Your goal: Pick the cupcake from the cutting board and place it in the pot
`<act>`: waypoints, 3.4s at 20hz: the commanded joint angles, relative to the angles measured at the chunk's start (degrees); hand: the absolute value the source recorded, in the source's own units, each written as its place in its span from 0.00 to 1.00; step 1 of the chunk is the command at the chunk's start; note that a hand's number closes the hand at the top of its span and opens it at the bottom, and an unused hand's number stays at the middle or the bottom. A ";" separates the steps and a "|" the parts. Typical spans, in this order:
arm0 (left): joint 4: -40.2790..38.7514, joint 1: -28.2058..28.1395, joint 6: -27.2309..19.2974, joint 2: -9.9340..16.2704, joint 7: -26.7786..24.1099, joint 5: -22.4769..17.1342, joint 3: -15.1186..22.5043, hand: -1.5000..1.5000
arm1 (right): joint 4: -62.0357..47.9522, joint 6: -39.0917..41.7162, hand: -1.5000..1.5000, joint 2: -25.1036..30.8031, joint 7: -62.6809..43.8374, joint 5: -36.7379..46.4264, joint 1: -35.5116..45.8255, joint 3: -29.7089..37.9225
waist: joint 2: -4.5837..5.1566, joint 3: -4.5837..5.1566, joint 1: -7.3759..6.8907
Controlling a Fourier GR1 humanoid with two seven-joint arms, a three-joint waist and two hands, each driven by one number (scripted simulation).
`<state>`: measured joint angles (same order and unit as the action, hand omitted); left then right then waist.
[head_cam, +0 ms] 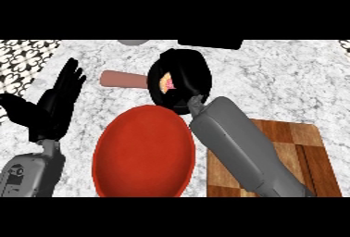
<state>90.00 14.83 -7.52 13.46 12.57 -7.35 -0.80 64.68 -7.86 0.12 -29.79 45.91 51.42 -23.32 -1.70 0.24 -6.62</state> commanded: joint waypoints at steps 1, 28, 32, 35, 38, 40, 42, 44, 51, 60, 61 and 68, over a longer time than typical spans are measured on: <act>-0.81 0.42 0.02 -0.43 -0.11 0.53 0.77 0.50 | 3.30 -9.64 1.00 -0.11 -14.86 2.16 6.57 -1.84 | 0.18 0.14 -0.76; 0.27 1.78 -1.32 0.02 0.53 0.43 -1.78 0.50 | -21.79 -18.42 1.00 -0.09 -47.86 12.91 23.93 -16.37 | 1.96 -0.05 2.87; 2.14 0.36 -1.60 -0.29 0.22 1.48 -0.81 0.50 | -26.44 -21.49 1.00 -0.09 -47.29 11.42 23.56 -15.95 | 2.23 -0.12 2.48; 0.61 -0.39 -2.02 -1.12 -2.21 1.99 -1.09 0.50 | -31.71 -24.54 1.00 -0.09 -42.23 10.30 22.66 -14.48 | 2.60 -0.13 2.74; 1.16 0.79 -1.74 -1.72 0.17 1.74 0.14 0.50 | -33.34 -26.48 1.00 -0.09 -39.80 5.79 21.89 -13.08 | 3.07 -0.15 1.19; 2.98 -1.10 -1.42 -0.94 -0.09 1.31 -0.66 0.50 | -34.45 -30.25 1.00 -0.09 -38.70 3.74 19.44 -8.90 | 2.95 -0.21 1.39; 1.16 -0.30 -1.49 -1.31 -1.35 2.55 0.19 0.50 | -33.90 -32.74 0.00 -0.09 -35.82 0.47 17.58 -6.93 | 3.17 -0.22 1.92; 0.47 -0.44 -1.55 -1.29 -1.98 1.51 -1.38 0.50 | -32.07 -33.70 0.00 -0.09 -30.69 -4.19 14.86 -6.29 | 3.11 -0.22 1.72; 1.02 3.49 -0.81 -0.26 1.11 0.86 -1.58 0.50 | -26.51 -46.34 0.00 -0.10 -14.63 -14.08 11.07 -2.50 | 3.40 -0.43 1.32; 2.02 -0.71 -1.65 -0.43 -0.34 1.64 -2.50 0.50 | -18.42 -54.76 0.00 -0.10 -1.31 -25.46 8.79 3.40 | 2.32 -0.31 3.96; 3.89 -3.07 -0.32 0.25 0.21 0.49 -2.92 0.50 | -17.76 -55.95 0.00 -0.10 -1.94 -25.84 7.81 1.86 | 2.02 -0.28 4.11; 4.25 -4.42 -0.35 0.65 0.66 0.02 -5.82 0.50 | -4.50 -48.46 0.00 2.33 6.57 -28.16 -5.89 3.81 | 1.57 -0.25 6.67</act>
<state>93.53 12.21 -8.82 13.34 13.29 -6.08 -4.53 53.38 -58.99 0.91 -25.55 18.79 51.25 -20.22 0.17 -0.04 -0.94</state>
